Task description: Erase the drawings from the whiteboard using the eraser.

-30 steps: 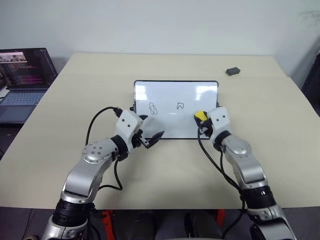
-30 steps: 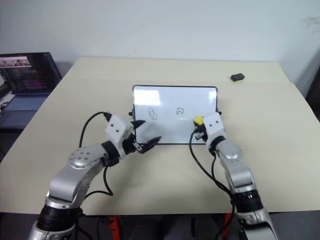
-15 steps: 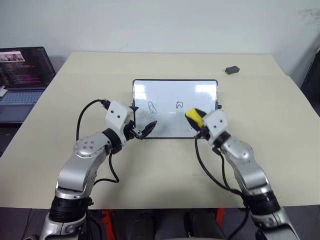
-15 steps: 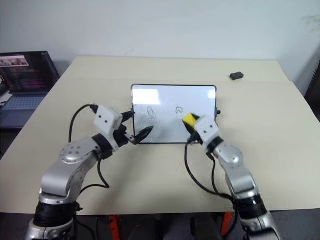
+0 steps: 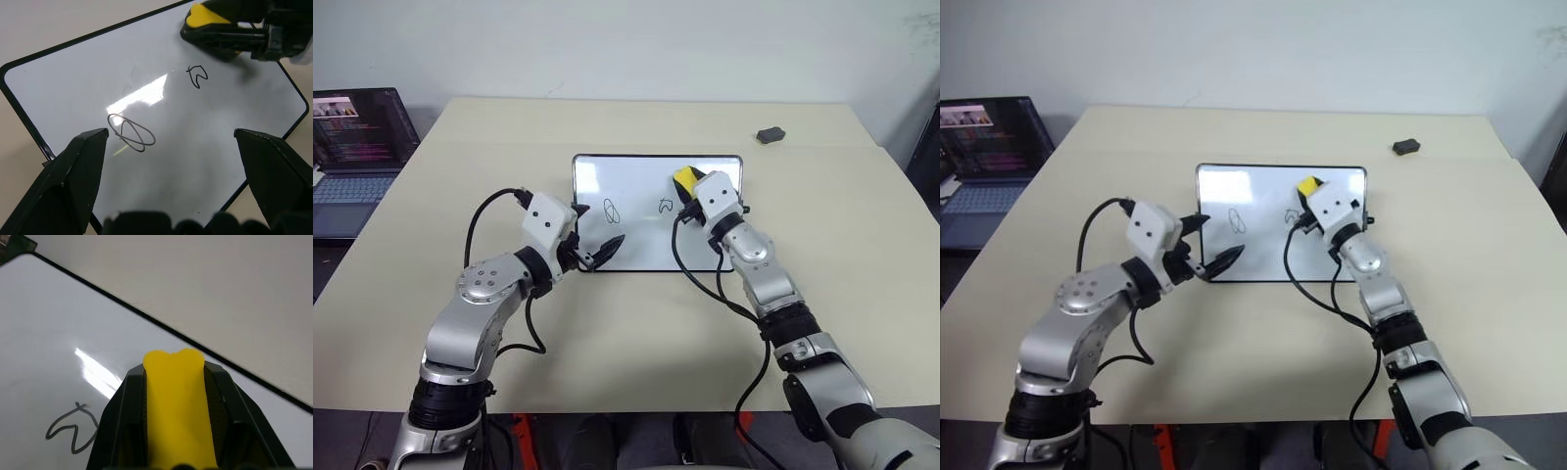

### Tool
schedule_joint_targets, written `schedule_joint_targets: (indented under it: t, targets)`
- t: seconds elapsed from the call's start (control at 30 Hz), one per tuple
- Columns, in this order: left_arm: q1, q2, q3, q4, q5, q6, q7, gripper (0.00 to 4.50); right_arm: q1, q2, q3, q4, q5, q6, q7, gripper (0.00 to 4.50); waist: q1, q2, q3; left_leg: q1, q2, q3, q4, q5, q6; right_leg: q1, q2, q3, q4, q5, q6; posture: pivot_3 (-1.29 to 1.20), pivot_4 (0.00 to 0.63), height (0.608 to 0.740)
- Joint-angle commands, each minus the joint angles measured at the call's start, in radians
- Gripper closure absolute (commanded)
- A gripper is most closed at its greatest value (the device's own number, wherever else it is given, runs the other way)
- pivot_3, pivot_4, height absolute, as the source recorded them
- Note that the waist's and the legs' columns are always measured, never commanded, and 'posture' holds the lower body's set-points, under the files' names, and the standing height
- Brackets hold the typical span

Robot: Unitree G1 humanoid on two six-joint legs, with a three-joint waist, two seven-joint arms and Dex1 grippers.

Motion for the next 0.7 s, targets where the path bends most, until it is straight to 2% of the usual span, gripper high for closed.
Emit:
schedule_joint_targets:
  t: [0.03,0.2,0.37,0.47,0.7]
  targets:
    - [-0.002,0.007,0.006,-0.044,-0.011,0.001,-0.002,0.0,0.043,0.024,0.05,0.051,-0.008,0.006,0.076,3.33,-0.002,0.0,0.0,0.0,0.0,0.0,0.0,0.0,0.0,0.0,0.0,0.0,0.0,0.0,0.0,0.0,0.15,0.74]
    - [0.001,0.007,0.006,-0.048,-0.011,0.004,-0.003,0.0,0.125,0.028,0.125,0.036,-0.039,0.066,0.174,3.33,-0.006,0.0,-0.001,0.009,0.0,0.0,0.0,0.0,0.001,0.007,0.0,0.0,0.002,0.0,0.0,0.0,0.15,0.74]
    - [-0.006,0.007,0.0,-0.038,-0.008,0.001,-0.009,0.0,0.157,0.015,0.152,-0.011,-0.062,0.111,0.19,3.33,-0.007,0.0,-0.001,0.012,0.0,-0.001,0.001,0.001,0.001,0.01,0.001,0.0,0.003,0.003,-0.001,0.0,0.15,0.74]
    - [-0.009,0.007,-0.004,-0.031,-0.005,-0.004,-0.013,0.0,0.142,0.01,0.121,-0.049,-0.06,0.095,0.154,3.33,-0.006,0.0,-0.001,0.012,0.0,-0.001,0.001,0.004,0.001,0.01,0.001,0.0,0.003,0.004,-0.001,0.0,0.15,0.74]
    - [-0.004,0.004,-0.01,-0.028,-0.001,-0.007,-0.02,0.0,0.03,0.011,-0.043,-0.1,-0.014,0.028,-0.028,3.33,0.005,0.0,0.0,0.007,-0.001,-0.002,0.001,0.005,0.0,0.007,0.001,-0.001,0.002,0.006,0.0,0.0,0.15,0.74]
